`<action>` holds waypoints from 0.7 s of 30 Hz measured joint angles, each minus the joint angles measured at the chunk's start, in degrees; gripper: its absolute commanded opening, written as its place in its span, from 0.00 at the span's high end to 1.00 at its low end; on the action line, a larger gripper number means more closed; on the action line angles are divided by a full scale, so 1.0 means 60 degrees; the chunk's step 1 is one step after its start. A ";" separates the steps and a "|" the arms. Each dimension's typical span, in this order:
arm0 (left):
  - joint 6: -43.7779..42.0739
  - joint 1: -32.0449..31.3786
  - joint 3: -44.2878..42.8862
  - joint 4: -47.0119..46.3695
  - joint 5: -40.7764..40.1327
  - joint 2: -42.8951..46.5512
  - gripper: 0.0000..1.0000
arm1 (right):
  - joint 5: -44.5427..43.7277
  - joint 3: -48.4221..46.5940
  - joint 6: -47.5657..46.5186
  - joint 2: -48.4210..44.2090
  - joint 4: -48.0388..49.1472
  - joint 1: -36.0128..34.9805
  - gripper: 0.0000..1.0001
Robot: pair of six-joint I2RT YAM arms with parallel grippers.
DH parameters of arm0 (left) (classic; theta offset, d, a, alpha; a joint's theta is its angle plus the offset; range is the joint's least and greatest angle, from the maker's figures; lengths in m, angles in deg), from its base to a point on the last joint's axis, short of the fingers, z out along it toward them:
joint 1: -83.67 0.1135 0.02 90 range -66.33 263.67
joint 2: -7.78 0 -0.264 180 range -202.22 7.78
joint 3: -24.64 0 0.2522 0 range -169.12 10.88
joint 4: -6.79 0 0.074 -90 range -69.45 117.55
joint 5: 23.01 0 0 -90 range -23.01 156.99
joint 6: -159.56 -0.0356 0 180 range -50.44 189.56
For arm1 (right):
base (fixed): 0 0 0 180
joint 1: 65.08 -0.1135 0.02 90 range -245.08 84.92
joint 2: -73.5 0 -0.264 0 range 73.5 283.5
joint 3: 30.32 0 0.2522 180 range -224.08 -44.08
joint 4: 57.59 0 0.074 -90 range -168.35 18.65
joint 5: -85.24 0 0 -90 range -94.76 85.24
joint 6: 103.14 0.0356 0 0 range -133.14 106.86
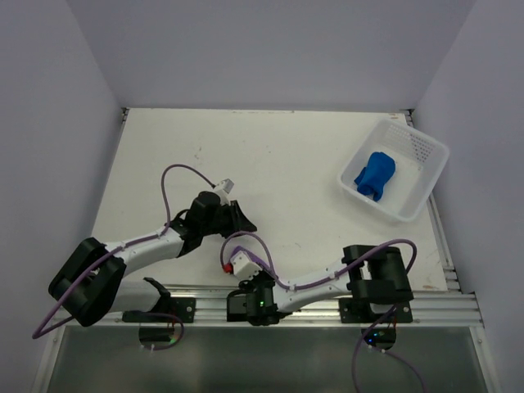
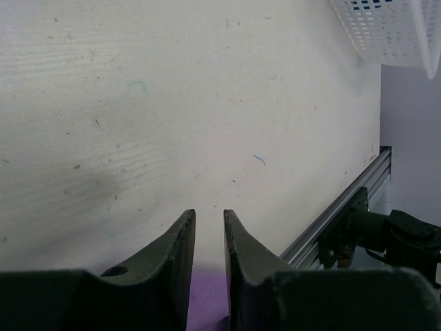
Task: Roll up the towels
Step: Roll the towel
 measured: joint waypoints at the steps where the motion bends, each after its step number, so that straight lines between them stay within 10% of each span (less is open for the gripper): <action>1: 0.0000 0.0000 0.0000 0.0000 0.0011 0.0000 0.73 | -0.0178 -0.0219 0.0018 0.0229 -0.0248 -0.0131 1.00; 21: 0.0499 0.0000 0.0721 -0.0153 0.0474 0.0896 0.74 | -0.2463 -0.4131 0.1971 0.4524 -0.6135 -0.1257 1.00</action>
